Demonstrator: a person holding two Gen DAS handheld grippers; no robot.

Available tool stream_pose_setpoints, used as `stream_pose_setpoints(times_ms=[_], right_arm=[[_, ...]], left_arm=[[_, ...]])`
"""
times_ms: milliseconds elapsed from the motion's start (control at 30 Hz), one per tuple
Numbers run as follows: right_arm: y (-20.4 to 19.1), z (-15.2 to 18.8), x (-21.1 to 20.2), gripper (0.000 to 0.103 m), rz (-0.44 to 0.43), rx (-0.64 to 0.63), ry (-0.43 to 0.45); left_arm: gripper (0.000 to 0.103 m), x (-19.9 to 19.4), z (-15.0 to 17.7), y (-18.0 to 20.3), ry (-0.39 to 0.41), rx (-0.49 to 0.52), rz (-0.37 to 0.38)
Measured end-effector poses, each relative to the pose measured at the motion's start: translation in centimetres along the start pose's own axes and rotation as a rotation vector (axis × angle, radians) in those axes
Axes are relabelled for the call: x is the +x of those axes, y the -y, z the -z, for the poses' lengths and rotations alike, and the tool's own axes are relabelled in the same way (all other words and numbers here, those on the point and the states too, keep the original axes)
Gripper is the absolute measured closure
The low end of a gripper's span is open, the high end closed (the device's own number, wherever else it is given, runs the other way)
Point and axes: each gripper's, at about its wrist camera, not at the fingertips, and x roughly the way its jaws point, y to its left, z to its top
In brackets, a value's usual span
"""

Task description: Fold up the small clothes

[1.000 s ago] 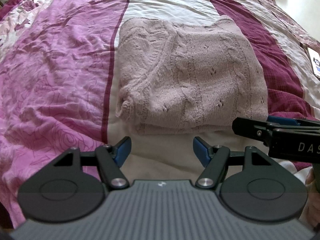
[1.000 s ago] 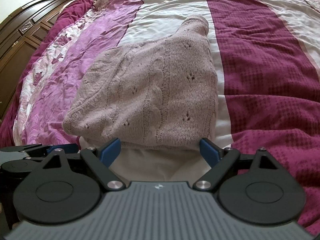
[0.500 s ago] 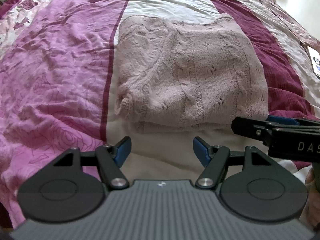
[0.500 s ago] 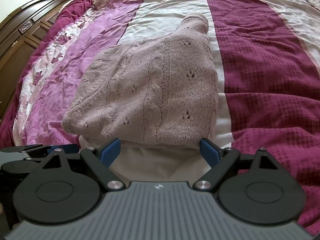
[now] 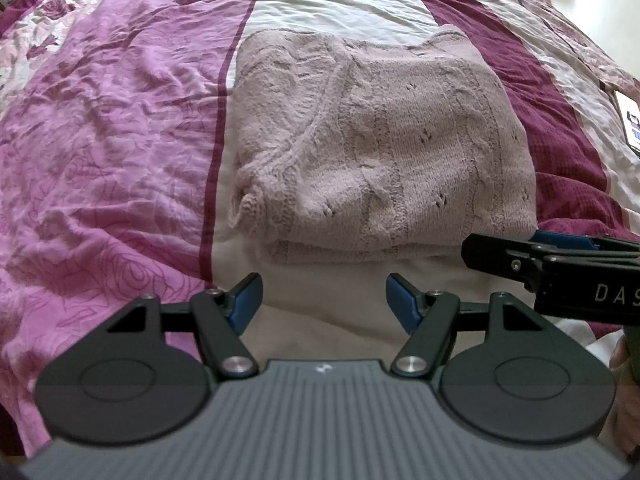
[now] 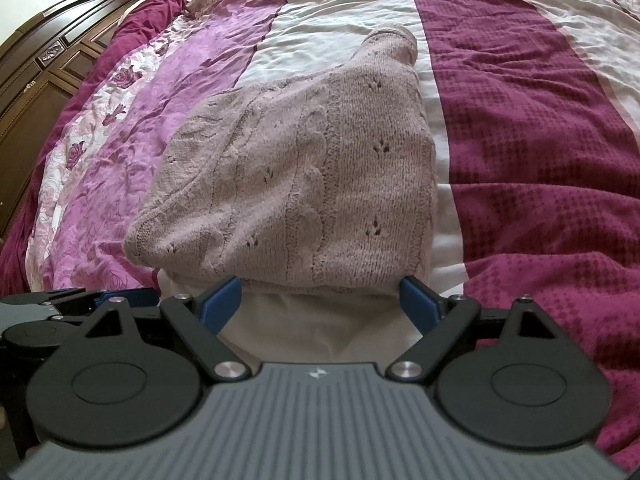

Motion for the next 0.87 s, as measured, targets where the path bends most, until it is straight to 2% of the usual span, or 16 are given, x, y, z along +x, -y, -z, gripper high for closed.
stream_pose_setpoints(times_ms=[867], right_arm=[[0.05,-0.02,-0.01,0.012,0.0,0.0,-0.001]], left_arm=[[0.033,-0.02,0.04,0.11,0.0,0.007,0.0]])
